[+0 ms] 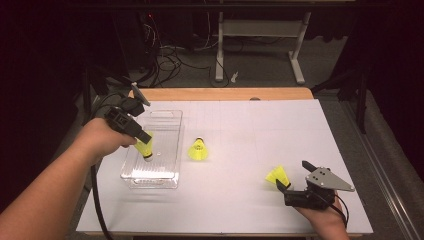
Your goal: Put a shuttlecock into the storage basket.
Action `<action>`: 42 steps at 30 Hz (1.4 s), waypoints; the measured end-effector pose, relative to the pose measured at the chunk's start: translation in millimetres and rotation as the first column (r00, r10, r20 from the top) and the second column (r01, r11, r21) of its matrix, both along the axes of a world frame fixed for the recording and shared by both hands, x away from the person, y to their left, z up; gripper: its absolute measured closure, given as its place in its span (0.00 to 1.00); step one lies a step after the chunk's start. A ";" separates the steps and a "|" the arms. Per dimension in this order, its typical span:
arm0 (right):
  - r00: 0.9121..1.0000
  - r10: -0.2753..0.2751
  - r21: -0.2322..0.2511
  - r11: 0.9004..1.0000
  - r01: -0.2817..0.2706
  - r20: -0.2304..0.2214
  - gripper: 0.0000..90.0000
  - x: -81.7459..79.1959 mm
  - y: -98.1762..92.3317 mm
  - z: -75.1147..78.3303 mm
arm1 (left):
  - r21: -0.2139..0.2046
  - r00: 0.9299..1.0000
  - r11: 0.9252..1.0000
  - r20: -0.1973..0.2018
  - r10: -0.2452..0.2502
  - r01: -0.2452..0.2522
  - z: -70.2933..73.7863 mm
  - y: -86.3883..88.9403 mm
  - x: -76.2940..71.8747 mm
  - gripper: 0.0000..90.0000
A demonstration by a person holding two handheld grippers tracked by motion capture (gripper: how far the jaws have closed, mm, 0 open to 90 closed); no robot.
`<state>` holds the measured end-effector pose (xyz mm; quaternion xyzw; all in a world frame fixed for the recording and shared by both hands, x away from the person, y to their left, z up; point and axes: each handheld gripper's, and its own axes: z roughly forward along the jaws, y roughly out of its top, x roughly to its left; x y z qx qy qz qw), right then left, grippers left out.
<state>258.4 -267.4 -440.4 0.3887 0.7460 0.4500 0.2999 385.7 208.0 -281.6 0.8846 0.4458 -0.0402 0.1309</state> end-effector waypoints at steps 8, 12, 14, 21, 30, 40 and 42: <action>1.000 -0.005 0.002 1.000 0.005 -0.004 0.01 1.2 -1.4 -0.3 | 0.006 1.000 1.000 -0.016 0.003 -0.003 -9.8 -10.1 13.3 0.99; 1.000 -0.006 0.003 1.000 0.006 -0.001 0.01 1.0 -2.0 0.1 | 0.006 1.000 1.000 -0.027 -0.003 0.003 -14.7 -16.8 19.6 0.99; 1.000 -0.007 0.005 1.000 0.007 -0.002 0.01 1.2 -2.4 0.1 | 0.009 0.999 1.000 -0.032 -0.003 0.003 -18.5 -20.3 23.1 0.99; 1.000 -0.007 0.003 1.000 0.007 0.002 0.01 1.1 -3.0 0.7 | 0.009 0.999 1.000 -0.036 0.014 -0.014 -31.2 -26.5 31.7 0.99; 1.000 -0.009 0.003 1.000 0.009 0.003 0.01 1.1 -4.0 1.1 | 0.019 0.999 1.000 -0.047 0.010 -0.009 -46.1 -38.7 42.7 0.99; 1.000 -0.012 0.006 1.000 0.012 0.002 0.01 1.1 -5.2 1.0 | 0.029 0.998 1.000 -0.060 0.012 -0.010 -67.0 -43.7 59.6 0.99; 1.000 -0.013 0.008 1.000 0.013 0.001 0.01 1.1 -5.6 1.0 | 0.038 0.997 0.999 -0.075 0.028 -0.025 -69.9 -45.2 60.8 0.99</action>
